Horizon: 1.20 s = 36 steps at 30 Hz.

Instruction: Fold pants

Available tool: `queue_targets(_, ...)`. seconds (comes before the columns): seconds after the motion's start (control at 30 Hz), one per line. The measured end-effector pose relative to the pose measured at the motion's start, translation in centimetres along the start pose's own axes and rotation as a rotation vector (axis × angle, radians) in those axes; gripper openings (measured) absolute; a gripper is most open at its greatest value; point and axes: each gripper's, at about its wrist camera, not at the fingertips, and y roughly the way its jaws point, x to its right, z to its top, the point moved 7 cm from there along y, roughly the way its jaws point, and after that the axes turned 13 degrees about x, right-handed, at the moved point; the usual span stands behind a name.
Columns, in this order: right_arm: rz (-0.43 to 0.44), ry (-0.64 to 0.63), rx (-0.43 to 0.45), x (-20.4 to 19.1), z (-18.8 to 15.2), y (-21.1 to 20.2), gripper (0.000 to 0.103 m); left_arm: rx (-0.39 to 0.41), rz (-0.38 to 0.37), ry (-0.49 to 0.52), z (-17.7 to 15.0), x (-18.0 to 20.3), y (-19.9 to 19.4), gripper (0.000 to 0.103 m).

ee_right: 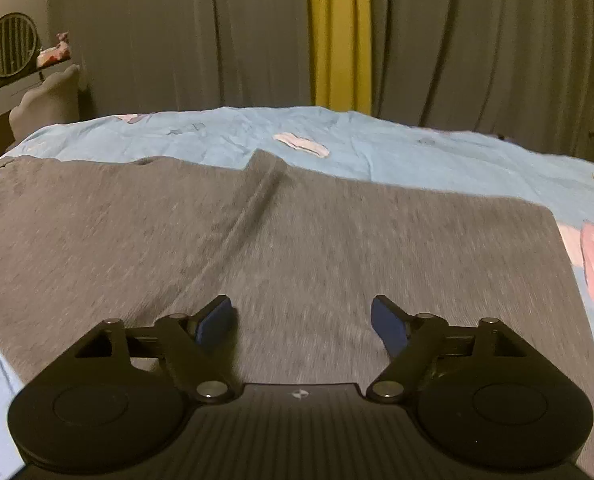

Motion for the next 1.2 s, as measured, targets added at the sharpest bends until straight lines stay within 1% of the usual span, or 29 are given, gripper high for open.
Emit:
queue_targets(0.07,0.003,-0.027,0.01,-0.4,-0.4,0.4,0.095,-0.032,-0.009,-0.012,0.5,-0.7,1.2,0.094)
queue_targets(0.13,-0.002,-0.054,0.065,-0.8,-1.2,0.5,0.099,-0.052,-0.034,-0.008,0.8,-0.8,2.2,0.094)
queue_targets(0.2,-0.002,-0.053,0.105,-0.8,-1.5,0.3,0.099,-0.048,-0.056,0.007,1.2,-0.7,3.0,0.094)
queue_targets(0.3,0.009,-0.036,0.107,-0.6,-1.3,0.3,0.099,-0.064,-0.084,0.015,1.4,-0.4,4.3,0.094)
queue_targets(0.4,0.006,-0.04,0.108,-0.6,-1.4,0.2,0.099,-0.09,-0.101,-0.014,1.5,-0.8,5.6,0.093)
queue_targets(0.5,0.006,-0.039,0.11,-0.7,-1.4,0.3,0.099,-0.104,-0.161,-0.026,1.7,-0.5,6.3,0.093)
queue_targets(0.6,0.005,-0.04,0.11,-0.7,-1.4,0.3,0.099,-0.101,-0.193,-0.024,1.8,-0.4,6.9,0.094)
queue_targets(0.67,0.005,-0.04,0.11,-0.7,-1.4,0.3,0.099,-0.1,-0.195,-0.027,1.9,-0.4,7.1,0.093)
queue_targets(0.73,0.004,-0.041,0.11,-0.7,-1.4,0.3,0.099,-0.098,-0.186,-0.016,2.2,-0.1,6.9,0.088)
queue_targets(0.77,0.004,-0.042,0.11,-0.7,-1.4,0.3,0.099,-0.088,-0.186,-0.012,2.3,0.0,6.7,0.081)
queue_targets(0.8,0.003,-0.043,0.11,-0.7,-1.4,0.3,0.099,-0.078,-0.183,-0.007,2.4,0.1,6.4,0.071)
queue_targets(0.87,0.0,-0.046,0.108,-0.8,-1.4,0.3,0.099,-0.058,-0.192,-0.004,2.7,0.1,6.1,0.063)
queue_targets(0.9,-0.001,-0.046,0.107,-0.8,-1.4,0.3,0.099,-0.045,-0.205,-0.001,2.9,0.2,5.7,0.061)
queue_targets(0.93,-0.003,-0.047,0.106,-0.8,-1.3,0.3,0.099,-0.034,-0.22,0.005,2.9,0.4,5.5,0.06)
queue_targets(0.97,-0.007,-0.05,0.105,-0.9,-1.4,0.3,0.099,-0.028,-0.223,0.019,2.9,0.6,5.5,0.063)
queue_targets(1.0,-0.011,-0.055,0.101,-0.9,-1.3,0.3,0.099,-0.039,-0.216,0.029,2.8,0.6,5.8,0.075)
queue_targets(1.03,-0.018,-0.058,0.096,-1.0,-1.2,0.3,0.099,-0.068,-0.203,0.022,2.4,0.6,6.3,0.081)
queue_targets(1.07,-0.029,-0.06,0.09,-1.1,-1.2,0.2,0.099,-0.101,-0.19,0.006,2.0,0.5,7.0,0.082)
queue_targets(1.1,-0.041,-0.06,0.08,-1.2,-1.1,0.1,0.099,-0.106,-0.17,-0.002,1.8,0.4,7.6,0.081)
queue_targets(1.13,-0.051,-0.059,0.071,-1.2,-1.0,-0.1,0.099,-0.093,-0.168,-0.006,1.8,0.4,7.7,0.08)
queue_targets(1.17,-0.059,-0.055,0.059,-1.3,-0.9,-0.3,0.099,-0.09,-0.159,-0.024,2.0,0.5,7.8,0.074)
queue_targets(1.2,-0.062,-0.051,0.045,-1.4,-0.8,-0.6,0.099,-0.09,-0.151,-0.041,2.1,0.5,7.7,0.066)
